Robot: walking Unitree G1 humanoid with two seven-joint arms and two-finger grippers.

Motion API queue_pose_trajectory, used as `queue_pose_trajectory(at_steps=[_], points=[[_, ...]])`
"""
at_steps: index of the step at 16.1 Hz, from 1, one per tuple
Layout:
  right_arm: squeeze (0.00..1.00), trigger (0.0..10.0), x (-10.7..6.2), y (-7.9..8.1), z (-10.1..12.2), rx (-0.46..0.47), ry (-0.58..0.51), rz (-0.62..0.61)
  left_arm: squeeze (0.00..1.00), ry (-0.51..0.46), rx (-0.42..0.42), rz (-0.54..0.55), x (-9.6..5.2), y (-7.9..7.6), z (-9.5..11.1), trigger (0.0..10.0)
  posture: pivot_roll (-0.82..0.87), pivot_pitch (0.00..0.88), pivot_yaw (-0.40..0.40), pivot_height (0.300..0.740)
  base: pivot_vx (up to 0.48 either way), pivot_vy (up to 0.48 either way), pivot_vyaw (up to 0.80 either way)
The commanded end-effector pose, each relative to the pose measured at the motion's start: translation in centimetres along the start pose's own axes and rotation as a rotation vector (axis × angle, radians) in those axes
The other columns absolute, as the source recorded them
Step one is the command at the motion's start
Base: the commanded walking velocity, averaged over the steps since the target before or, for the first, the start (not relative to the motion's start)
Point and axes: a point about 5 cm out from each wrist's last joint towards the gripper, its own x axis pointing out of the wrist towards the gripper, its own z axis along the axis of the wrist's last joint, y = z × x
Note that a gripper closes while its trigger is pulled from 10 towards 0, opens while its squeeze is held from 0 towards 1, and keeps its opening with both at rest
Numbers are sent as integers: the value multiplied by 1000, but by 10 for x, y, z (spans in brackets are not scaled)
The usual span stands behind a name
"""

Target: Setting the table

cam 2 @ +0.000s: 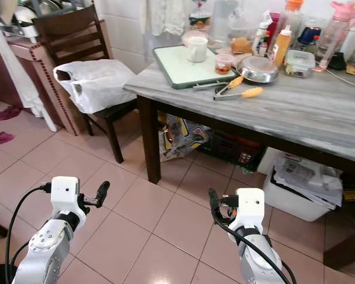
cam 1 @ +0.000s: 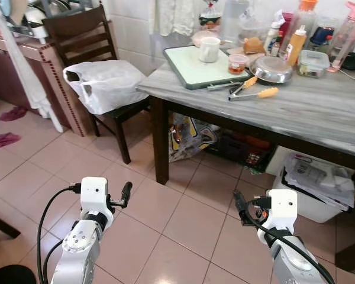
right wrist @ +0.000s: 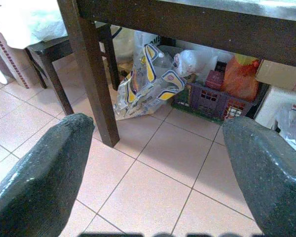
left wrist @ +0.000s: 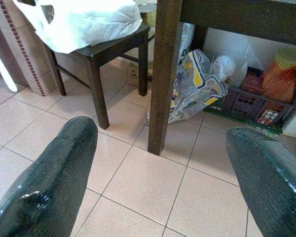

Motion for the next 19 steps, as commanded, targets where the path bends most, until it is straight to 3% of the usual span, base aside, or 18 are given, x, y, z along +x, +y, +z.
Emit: queue_pose_trajectory(at_steps=[1, 11, 19], points=[[0, 10000, -2, -3, 1, -6, 3, -17, 0, 8, -10, 3, 2, 0, 0, 10000, -58, 5, 12, 740, -266, 0, 0], [0, 10000, -3, -11, 5, 4, -19, -81, 0, 22, -5, -13, 0, 0, 0, 10000, -65, 22, 23, 740, -275, 0, 0], [0, 10000, -1, -15, 10, 4, -39, -112, 0, 18, 8, -33, 8, -3, 5, 10000, -75, 29, 43, 740, -285, 0, 0]])
